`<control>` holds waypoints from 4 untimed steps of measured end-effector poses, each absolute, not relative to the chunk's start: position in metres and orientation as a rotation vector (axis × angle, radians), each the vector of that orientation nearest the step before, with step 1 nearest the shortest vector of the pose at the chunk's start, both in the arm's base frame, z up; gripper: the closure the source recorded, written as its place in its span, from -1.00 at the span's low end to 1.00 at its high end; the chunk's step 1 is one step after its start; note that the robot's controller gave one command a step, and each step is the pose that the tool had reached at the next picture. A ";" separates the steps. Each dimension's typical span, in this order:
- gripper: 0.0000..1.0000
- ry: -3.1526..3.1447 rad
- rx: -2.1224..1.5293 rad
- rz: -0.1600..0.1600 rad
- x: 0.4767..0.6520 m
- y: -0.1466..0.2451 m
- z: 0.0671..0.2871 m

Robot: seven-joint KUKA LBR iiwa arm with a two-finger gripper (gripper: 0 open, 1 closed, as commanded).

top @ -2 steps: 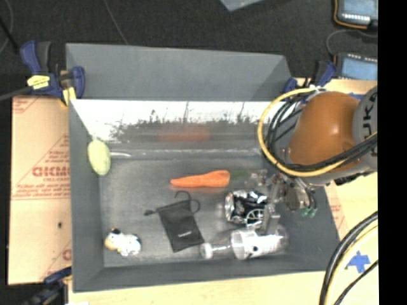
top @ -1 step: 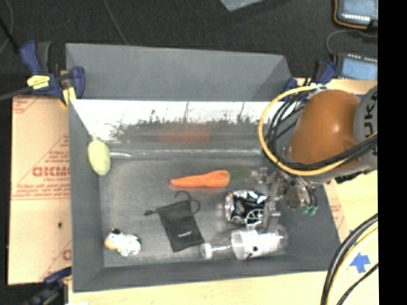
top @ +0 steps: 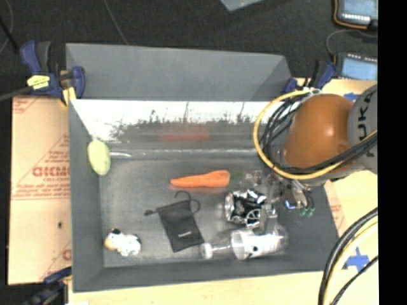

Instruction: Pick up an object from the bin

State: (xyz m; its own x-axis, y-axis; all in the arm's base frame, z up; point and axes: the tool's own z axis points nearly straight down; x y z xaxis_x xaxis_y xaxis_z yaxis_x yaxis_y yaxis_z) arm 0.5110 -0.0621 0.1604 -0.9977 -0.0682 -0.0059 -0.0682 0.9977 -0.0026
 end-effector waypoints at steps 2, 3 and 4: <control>-1.00 3.105 -0.332 -0.009 0.525 -0.038 0.084; -1.00 3.101 -0.301 -0.010 0.525 -0.038 0.096; -1.00 3.066 -0.621 -0.010 0.528 -0.032 0.131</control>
Offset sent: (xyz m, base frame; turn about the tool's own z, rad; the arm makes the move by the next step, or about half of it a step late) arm 0.0009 0.0237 -0.0426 -0.2240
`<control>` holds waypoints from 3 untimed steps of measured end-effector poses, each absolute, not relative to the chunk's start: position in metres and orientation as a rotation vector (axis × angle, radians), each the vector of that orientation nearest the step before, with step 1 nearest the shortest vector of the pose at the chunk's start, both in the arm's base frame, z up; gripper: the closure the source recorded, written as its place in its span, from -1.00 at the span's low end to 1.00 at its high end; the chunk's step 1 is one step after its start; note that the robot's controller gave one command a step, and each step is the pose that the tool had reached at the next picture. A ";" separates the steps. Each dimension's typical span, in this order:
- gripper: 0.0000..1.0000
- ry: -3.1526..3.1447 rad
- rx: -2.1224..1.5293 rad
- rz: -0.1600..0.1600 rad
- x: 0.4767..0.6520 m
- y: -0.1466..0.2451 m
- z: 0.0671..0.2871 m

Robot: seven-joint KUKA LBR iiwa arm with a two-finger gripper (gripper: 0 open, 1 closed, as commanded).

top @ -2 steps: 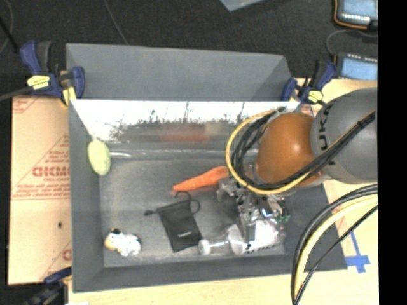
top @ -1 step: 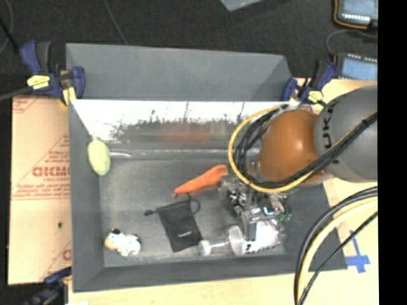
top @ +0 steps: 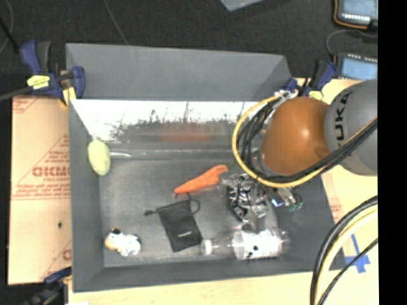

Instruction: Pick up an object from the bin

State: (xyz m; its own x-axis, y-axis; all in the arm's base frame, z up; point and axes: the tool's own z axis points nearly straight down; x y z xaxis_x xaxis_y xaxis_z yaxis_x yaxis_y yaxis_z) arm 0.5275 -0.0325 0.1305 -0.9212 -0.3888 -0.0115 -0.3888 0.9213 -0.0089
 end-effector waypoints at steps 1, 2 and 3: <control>-1.00 3.007 -0.830 -0.017 0.530 -0.020 0.145; -1.00 3.076 -0.539 -0.010 0.546 -0.008 0.132; -1.00 3.061 -0.621 -0.012 0.553 -0.009 0.165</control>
Offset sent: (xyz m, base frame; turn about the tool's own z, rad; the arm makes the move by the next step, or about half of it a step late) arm 0.0269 0.0311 -0.0047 0.0797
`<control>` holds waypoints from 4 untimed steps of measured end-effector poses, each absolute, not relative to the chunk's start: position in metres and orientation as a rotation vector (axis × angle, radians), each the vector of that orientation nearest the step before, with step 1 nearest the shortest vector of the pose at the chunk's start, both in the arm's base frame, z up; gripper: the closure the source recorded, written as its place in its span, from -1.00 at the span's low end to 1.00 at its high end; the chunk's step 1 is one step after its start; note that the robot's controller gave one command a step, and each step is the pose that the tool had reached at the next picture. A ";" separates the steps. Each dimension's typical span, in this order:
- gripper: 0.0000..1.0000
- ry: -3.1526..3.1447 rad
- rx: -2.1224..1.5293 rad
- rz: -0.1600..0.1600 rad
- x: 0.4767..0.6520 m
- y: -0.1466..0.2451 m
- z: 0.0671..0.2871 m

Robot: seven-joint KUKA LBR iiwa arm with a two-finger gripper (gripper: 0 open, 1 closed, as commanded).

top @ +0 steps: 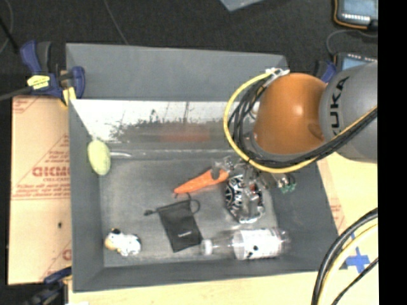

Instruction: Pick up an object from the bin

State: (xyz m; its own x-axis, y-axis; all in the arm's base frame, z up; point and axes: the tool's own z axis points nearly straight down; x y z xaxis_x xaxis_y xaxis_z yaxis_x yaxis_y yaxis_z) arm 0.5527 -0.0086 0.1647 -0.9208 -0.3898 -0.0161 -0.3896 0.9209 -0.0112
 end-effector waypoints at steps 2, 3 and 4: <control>-1.00 3.104 -0.320 -0.008 0.561 0.024 0.126; -1.00 3.085 -0.409 -0.012 0.574 0.038 0.125; 1.00 3.116 -0.091 -0.005 0.589 0.044 0.084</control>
Offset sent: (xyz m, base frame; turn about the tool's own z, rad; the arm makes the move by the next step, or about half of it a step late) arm 0.0170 0.0510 -0.0516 0.1140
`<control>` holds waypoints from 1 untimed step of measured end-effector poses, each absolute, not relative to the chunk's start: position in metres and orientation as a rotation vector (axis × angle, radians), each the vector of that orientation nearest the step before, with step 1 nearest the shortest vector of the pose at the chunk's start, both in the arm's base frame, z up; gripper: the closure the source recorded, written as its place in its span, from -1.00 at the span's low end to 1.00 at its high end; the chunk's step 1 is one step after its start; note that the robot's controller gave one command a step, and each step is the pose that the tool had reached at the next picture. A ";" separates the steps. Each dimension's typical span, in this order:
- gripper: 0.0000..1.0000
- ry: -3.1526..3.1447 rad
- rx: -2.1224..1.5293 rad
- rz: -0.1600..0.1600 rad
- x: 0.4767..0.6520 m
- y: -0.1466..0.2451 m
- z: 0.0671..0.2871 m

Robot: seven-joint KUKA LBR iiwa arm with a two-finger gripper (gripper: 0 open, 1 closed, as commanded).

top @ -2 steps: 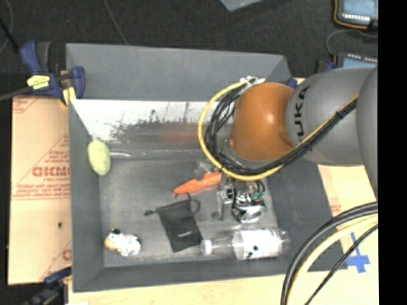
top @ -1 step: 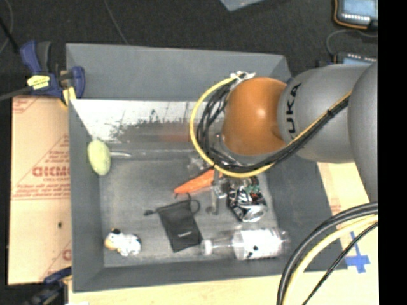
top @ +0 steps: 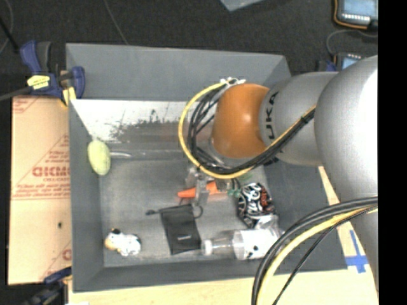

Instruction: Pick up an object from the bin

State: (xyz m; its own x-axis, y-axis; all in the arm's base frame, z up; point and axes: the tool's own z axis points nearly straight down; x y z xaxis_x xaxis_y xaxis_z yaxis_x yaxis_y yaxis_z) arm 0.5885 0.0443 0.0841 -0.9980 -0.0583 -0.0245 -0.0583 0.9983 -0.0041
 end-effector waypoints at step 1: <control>1.00 3.116 -0.091 -0.005 0.589 0.044 0.084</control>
Offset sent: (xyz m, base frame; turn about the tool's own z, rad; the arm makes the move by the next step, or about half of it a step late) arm -0.0053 -0.0175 0.0152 0.0871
